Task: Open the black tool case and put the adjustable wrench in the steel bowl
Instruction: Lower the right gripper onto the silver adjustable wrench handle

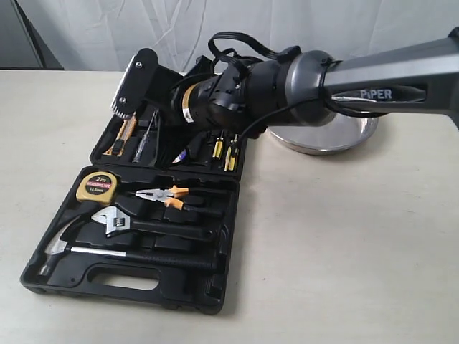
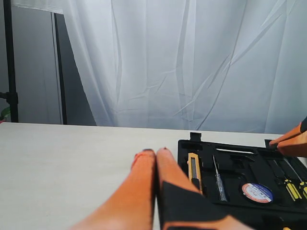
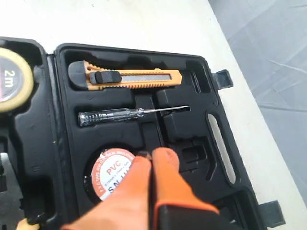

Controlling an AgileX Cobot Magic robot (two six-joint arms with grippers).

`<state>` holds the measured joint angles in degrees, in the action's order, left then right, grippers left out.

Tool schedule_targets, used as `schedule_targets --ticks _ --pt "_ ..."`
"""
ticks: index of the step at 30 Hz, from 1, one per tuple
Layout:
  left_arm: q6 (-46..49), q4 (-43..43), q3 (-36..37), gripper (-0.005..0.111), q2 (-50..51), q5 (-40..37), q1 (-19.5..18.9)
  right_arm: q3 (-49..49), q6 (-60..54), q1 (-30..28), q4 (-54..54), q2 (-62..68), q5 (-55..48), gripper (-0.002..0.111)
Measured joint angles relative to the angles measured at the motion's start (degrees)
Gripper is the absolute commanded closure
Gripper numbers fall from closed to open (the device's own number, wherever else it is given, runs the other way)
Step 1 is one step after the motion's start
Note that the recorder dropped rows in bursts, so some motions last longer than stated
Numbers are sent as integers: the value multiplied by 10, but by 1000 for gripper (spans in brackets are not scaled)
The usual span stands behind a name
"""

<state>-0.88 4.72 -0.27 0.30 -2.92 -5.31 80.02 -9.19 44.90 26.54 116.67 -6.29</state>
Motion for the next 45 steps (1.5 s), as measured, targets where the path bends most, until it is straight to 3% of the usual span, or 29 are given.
schedule_targets --ticks 8,14,20,25,35,38,42,45 --pt "0 0 0 107 0 0 0 0 52 0 -9 -25 -28 109" --pt "0 0 0 107 0 0 0 0 71 10 -93 -81 -147 109" --pt "0 0 0 107 0 0 0 0 -71 33 -257 -96 -282 109" --pt "0 0 0 107 0 0 0 9 -192 50 -394 -87 -317 109" --pt "0 0 0 107 0 0 0 145 -212 55 -434 37 -477 108" --pt "0 0 0 107 0 0 0 169 -209 62 -433 61 -478 93" --pt "0 0 0 107 0 0 0 180 -208 78 -412 78 -458 62" --pt "0 0 0 107 0 0 0 181 -207 86 -395 91 -454 61"
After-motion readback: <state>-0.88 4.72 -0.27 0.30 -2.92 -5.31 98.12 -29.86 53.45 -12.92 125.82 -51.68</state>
